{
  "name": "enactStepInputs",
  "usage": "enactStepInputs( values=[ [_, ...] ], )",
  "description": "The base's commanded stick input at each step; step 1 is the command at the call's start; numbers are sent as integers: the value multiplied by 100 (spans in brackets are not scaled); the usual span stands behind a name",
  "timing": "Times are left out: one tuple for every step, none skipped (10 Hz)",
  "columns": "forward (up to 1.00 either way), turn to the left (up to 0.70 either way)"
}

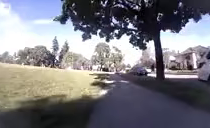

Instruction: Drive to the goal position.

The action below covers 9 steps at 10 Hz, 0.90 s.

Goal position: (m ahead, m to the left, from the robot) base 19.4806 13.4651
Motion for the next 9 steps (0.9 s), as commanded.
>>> enactStepInputs(
  values=[
    [100,-1],
    [100,-1],
    [100,-1],
    [100,-1],
    [100,3],
    [100,13],
    [100,10],
    [100,6],
    [100,2]
  ],
)
